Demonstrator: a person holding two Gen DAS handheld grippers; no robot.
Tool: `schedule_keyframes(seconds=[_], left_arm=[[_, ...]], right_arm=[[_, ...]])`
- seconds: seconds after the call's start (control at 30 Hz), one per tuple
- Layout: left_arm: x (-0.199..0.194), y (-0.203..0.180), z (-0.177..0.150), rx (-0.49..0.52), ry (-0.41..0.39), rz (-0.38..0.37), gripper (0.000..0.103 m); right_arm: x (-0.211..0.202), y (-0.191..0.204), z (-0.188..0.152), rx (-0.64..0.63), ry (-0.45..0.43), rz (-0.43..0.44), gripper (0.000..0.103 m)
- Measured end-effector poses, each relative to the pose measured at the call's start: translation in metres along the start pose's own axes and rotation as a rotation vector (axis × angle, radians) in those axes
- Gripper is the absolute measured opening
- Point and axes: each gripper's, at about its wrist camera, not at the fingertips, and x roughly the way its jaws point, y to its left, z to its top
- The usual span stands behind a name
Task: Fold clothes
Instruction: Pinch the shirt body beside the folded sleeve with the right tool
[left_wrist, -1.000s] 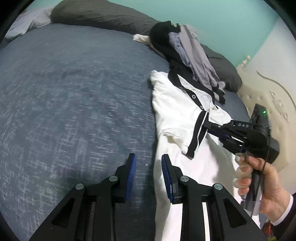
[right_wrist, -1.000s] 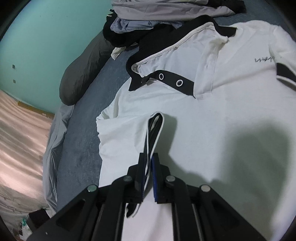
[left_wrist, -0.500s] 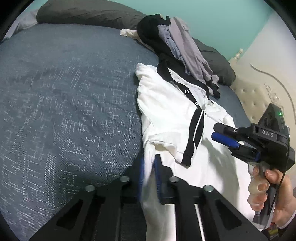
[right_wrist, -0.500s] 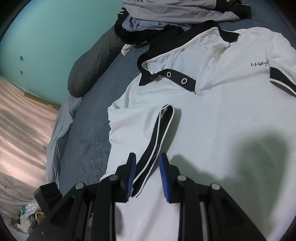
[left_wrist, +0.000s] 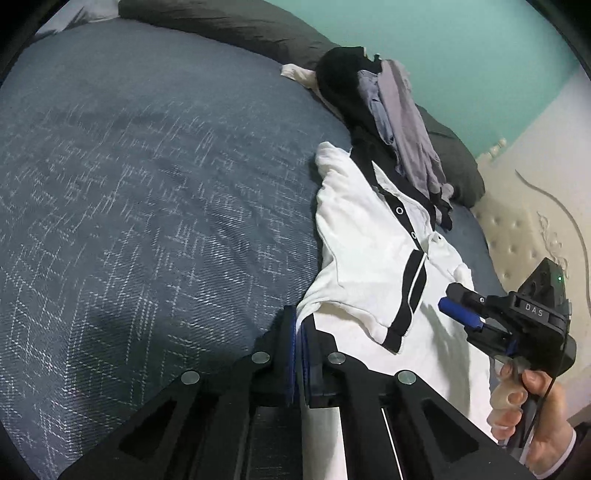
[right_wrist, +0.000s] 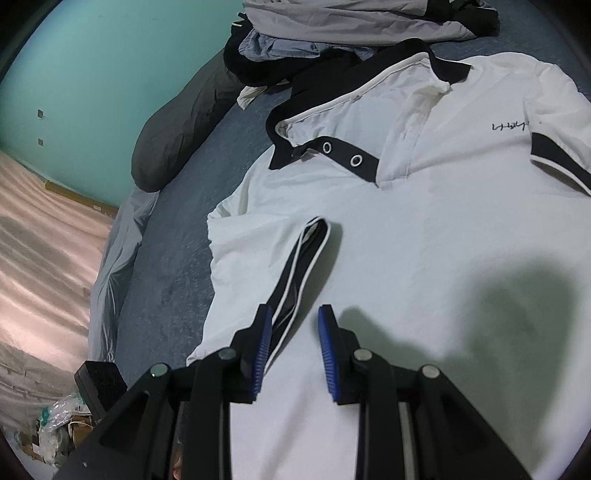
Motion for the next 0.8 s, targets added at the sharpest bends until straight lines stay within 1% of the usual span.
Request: schedule_keyframes(seconds=[0.07, 0.1, 0.13, 0.17, 0.37, 0.5, 0.53, 0.57, 0.6, 0.63, 0.7, 0.73, 0.8], left_arm=[[0.001, 0.0, 0.001, 0.003, 0.006, -0.002, 0.003], [0.002, -0.002, 0.001, 0.01, 0.008, 0.001, 0.003], [0.002, -0.003, 0.001, 0.018, 0.007, 0.01, 0.003], [0.002, -0.005, 0.002, 0.022, 0.005, 0.013, 0.003], [0.007, -0.006, 0.003, 0.021, 0.01, 0.018, 0.005], [0.007, -0.006, 0.0, 0.032, 0.016, 0.028, 0.005], [0.007, -0.006, 0.0, 0.035, 0.017, 0.031, 0.005], [0.007, -0.006, -0.001, 0.036, 0.016, 0.032, 0.005], [0.007, -0.006, -0.001, 0.034, 0.017, 0.032, 0.005], [0.008, -0.006, -0.001, 0.034, 0.018, 0.033, 0.005], [0.009, -0.006, -0.001, 0.036, 0.019, 0.035, 0.005], [0.009, -0.006, -0.001, 0.036, 0.02, 0.035, 0.004], [0.01, -0.005, -0.001, 0.034, 0.021, 0.034, 0.004]], right_arm=[[0.001, -0.001, 0.004, 0.0, 0.002, -0.008, 0.027], [0.003, -0.001, 0.007, 0.002, 0.006, -0.013, 0.029], [0.004, -0.002, 0.009, 0.005, 0.009, -0.019, 0.039], [0.005, -0.004, 0.012, 0.016, 0.006, -0.028, 0.045], [0.013, -0.01, 0.038, 0.039, -0.041, -0.06, 0.046], [0.024, -0.014, 0.049, 0.065, -0.049, -0.033, 0.046], [0.026, -0.015, 0.05, 0.068, -0.051, -0.026, 0.043], [0.028, -0.016, 0.051, 0.073, -0.052, -0.014, 0.033], [0.03, -0.017, 0.051, 0.077, -0.052, -0.004, 0.027], [0.034, -0.017, 0.051, 0.074, -0.038, -0.007, 0.017], [0.038, -0.016, 0.049, 0.062, -0.022, -0.023, 0.011], [0.038, -0.017, 0.048, 0.058, -0.023, -0.027, 0.006], [0.035, -0.021, 0.047, 0.068, -0.04, -0.026, 0.003]])
